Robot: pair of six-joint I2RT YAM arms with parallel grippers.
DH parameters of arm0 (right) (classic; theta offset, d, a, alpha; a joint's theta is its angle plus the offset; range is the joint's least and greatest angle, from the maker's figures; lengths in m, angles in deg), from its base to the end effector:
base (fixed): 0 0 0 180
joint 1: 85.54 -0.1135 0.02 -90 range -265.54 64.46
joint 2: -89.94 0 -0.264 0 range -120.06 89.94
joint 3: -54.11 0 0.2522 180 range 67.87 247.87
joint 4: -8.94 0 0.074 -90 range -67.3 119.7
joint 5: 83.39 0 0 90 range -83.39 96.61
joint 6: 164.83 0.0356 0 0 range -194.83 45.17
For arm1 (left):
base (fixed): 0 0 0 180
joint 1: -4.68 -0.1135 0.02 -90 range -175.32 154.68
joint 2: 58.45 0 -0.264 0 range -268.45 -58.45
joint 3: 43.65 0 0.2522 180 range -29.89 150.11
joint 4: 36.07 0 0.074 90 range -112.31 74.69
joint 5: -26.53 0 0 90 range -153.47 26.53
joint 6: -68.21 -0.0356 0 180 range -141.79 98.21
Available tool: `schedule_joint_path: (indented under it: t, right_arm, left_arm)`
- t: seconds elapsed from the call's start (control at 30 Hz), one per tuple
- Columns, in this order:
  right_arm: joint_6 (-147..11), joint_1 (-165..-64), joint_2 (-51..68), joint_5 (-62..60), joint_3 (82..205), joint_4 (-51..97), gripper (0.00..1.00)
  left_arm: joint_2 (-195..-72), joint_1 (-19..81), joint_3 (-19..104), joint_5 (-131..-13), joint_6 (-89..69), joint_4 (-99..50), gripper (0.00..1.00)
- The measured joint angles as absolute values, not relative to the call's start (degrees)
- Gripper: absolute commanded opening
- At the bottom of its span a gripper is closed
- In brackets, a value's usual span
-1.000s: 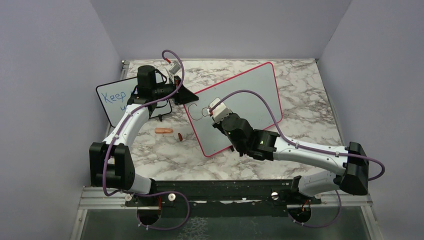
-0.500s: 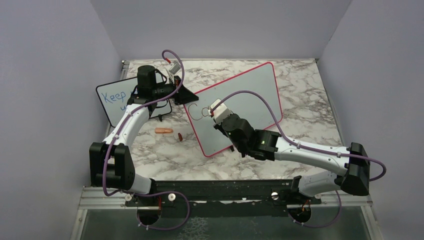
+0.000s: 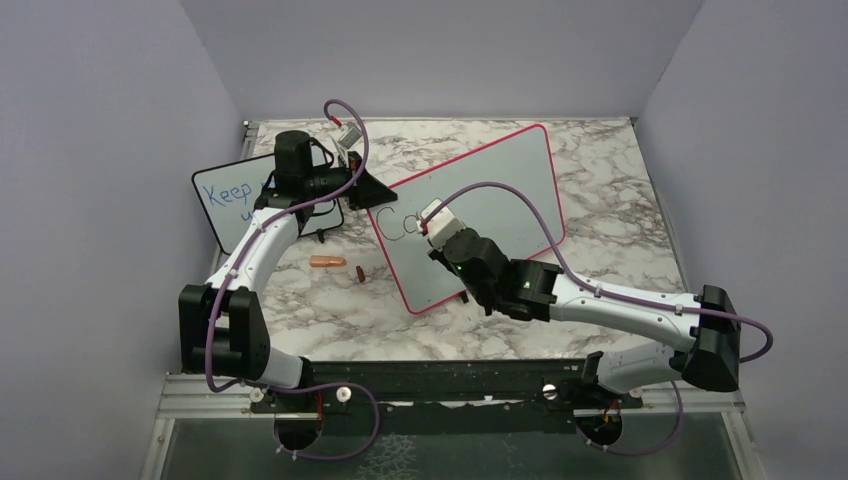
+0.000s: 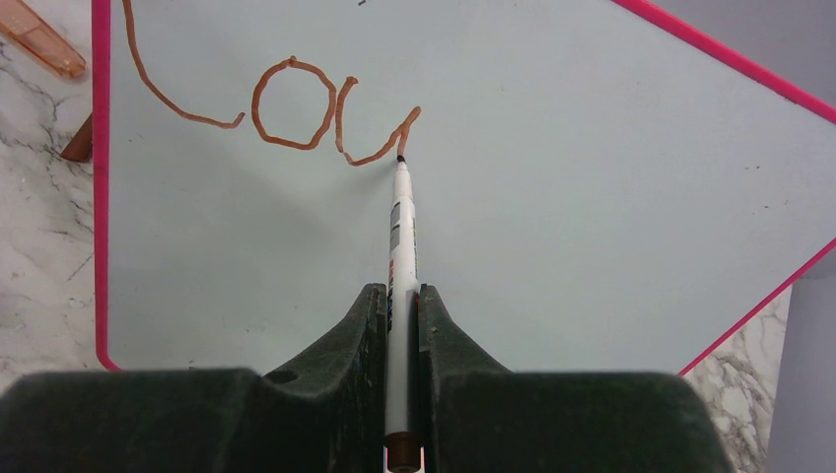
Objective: Write a sentence on the whiteboard
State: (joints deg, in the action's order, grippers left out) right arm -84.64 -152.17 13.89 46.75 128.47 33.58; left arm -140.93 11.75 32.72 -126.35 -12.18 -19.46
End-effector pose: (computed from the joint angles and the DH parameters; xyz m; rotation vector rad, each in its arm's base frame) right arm 0.1397 0.2655 0.3174 -0.8235 1.7312 -0.0485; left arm 0.3131 -0.0708 0.3135 0.6895 1.8087 -1.2576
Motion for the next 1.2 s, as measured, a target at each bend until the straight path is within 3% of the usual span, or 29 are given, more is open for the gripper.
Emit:
schedule_joint_path:
  t: [1.2]
  right_arm:
    - [-84.33,-151.47,18.45,46.95,127.46,32.90,0.01]
  left_arm:
    - [-140.93,11.75,32.79,-126.50,-12.18,-19.39,0.00]
